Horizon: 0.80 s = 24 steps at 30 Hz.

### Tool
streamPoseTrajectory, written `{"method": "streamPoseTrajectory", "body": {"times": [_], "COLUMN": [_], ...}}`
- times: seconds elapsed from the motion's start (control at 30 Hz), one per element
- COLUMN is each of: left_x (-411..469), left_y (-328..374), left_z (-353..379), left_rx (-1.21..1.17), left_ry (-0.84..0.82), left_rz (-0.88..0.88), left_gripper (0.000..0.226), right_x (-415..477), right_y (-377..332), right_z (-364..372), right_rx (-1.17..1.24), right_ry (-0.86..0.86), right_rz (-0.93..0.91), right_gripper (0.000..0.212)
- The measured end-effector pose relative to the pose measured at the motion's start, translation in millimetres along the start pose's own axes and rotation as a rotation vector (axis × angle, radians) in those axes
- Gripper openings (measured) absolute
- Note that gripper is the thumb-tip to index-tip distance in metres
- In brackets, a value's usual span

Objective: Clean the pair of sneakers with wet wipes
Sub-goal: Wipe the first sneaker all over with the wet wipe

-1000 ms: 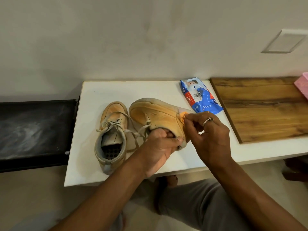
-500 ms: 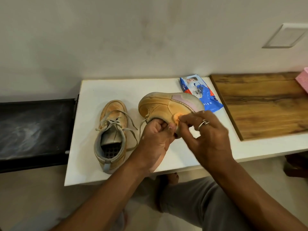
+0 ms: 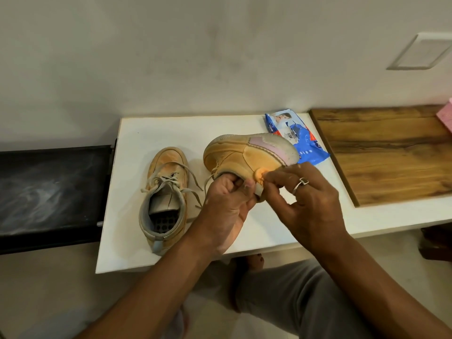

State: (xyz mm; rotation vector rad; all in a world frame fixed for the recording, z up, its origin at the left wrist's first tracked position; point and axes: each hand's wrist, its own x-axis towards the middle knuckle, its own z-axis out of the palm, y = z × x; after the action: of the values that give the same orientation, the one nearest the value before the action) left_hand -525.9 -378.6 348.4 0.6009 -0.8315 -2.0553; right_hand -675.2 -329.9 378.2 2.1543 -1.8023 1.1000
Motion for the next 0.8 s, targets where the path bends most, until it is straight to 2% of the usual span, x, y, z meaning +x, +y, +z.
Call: {"method": "streamPoseTrajectory", "body": {"times": [0.13,0.27,0.37,0.5,0.6,0.73,0.8], "left_x": [0.0,-1.0,-0.5,-0.5,-0.5,-0.7,-0.4], "left_y": [0.8,1.6,2.5,2.1,2.2,3.2,3.3], "left_z": [-0.5,0.1,0.0,-0.3,-0.5,0.2,0.6], "left_rx": [-0.005,-0.024,-0.034,-0.011,-0.016,-0.036,-0.043], "left_ry": [0.021,0.002,0.023,0.024,0.042,0.017,0.028], "left_rz": [-0.008,-0.007,-0.015,-0.009,-0.017,-0.008,-0.014], "left_gripper": [0.035,0.033,0.034,0.033,0.029,0.037,0.036], "right_x": [4.2,0.3,3.4,0.1,2.8,0.7,2.9], "right_y": [4.3,0.1,3.5,2.2,4.0,2.0,4.3], "right_z": [-3.5,0.3,-3.0,-0.5,-2.5,0.3,-1.4], "right_rx": [-0.013,-0.004,-0.016,-0.005,0.004,0.014,0.014], "right_ry": [0.052,0.006,0.051,0.012,0.056,0.024,0.051], "right_rz": [0.052,-0.014,0.047,0.010,0.044,-0.017,0.023], "right_gripper": [0.020,0.021,0.019,0.021,0.019,0.019,0.019]}}
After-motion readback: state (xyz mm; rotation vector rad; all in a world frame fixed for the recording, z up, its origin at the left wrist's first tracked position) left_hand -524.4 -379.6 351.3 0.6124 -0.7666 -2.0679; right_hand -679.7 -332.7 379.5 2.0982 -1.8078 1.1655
